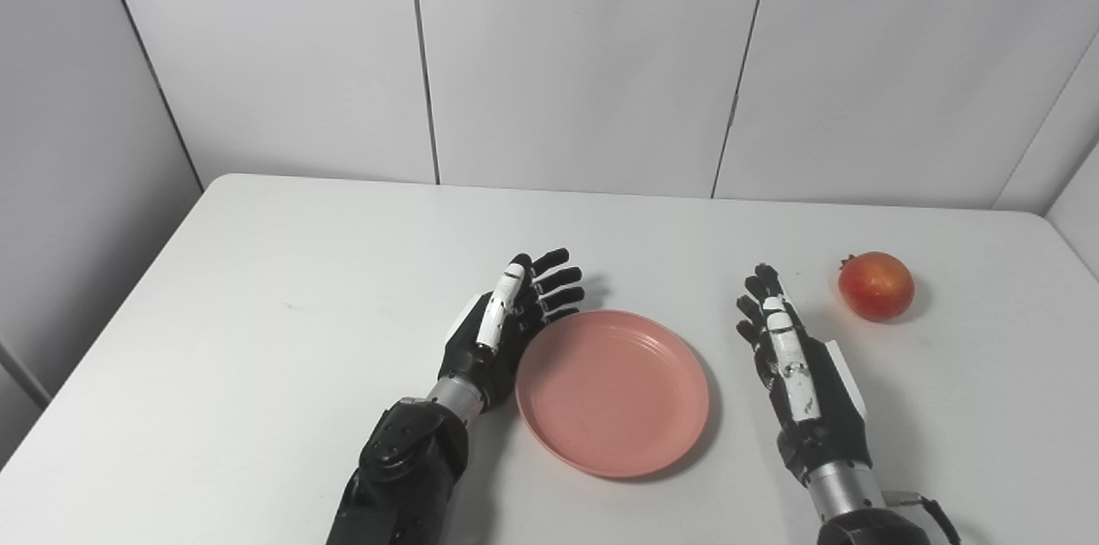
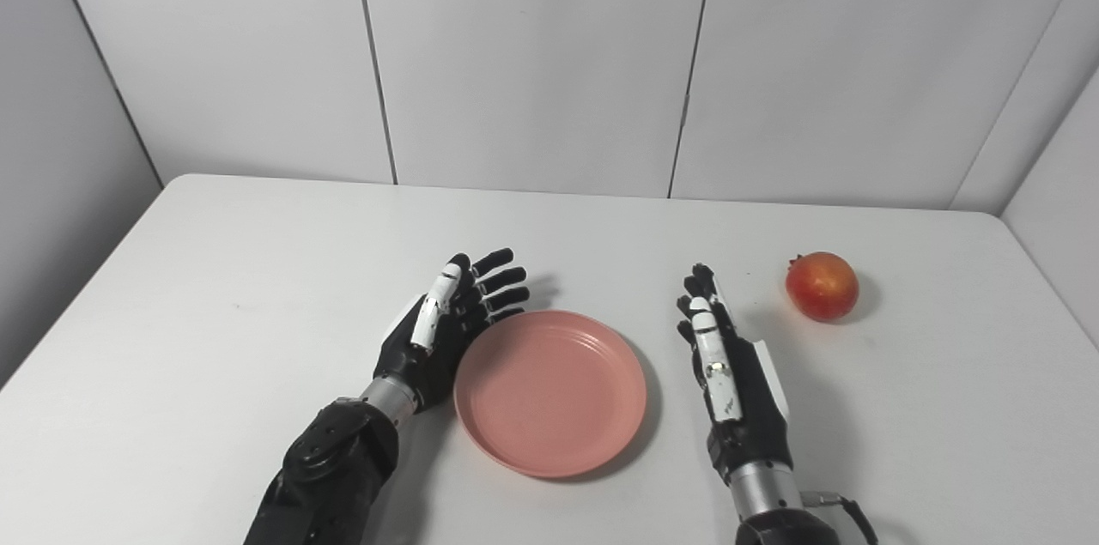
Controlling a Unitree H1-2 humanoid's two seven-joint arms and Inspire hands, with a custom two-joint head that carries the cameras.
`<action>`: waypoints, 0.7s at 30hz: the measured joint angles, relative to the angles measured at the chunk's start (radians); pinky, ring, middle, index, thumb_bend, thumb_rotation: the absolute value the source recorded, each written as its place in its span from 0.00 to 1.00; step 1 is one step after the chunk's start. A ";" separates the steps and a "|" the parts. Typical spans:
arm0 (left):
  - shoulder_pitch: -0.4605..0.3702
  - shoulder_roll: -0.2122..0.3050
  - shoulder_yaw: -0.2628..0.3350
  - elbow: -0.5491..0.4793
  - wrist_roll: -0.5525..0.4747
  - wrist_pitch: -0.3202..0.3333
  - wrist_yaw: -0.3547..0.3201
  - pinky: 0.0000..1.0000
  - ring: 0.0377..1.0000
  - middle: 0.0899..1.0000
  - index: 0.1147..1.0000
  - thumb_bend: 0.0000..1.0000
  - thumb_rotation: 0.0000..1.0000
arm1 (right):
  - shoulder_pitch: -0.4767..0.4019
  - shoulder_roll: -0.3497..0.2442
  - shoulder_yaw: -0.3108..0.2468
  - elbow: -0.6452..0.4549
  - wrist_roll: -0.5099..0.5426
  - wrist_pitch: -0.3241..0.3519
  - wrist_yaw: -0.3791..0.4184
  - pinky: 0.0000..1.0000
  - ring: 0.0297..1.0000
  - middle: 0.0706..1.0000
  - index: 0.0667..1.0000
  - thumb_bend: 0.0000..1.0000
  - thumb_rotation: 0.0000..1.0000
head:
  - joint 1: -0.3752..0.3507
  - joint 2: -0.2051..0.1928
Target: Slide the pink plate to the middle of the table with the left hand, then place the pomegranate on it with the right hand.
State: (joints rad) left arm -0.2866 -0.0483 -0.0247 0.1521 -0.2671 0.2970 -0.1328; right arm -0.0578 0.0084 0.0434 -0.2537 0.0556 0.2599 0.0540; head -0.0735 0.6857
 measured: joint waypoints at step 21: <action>0.021 0.001 0.009 -0.005 0.050 -0.047 0.007 0.83 0.83 0.84 0.83 0.38 1.00 | -0.036 -0.041 0.016 -0.105 -0.201 -0.002 -0.038 0.85 0.87 0.88 0.89 0.32 1.00 | -0.144 -0.060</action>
State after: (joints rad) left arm -0.2658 -0.0473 -0.0157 0.1474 -0.2167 0.2497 -0.1258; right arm -0.0938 -0.0322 0.0591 -0.3589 -0.1458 0.2578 0.0156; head -0.2175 0.6260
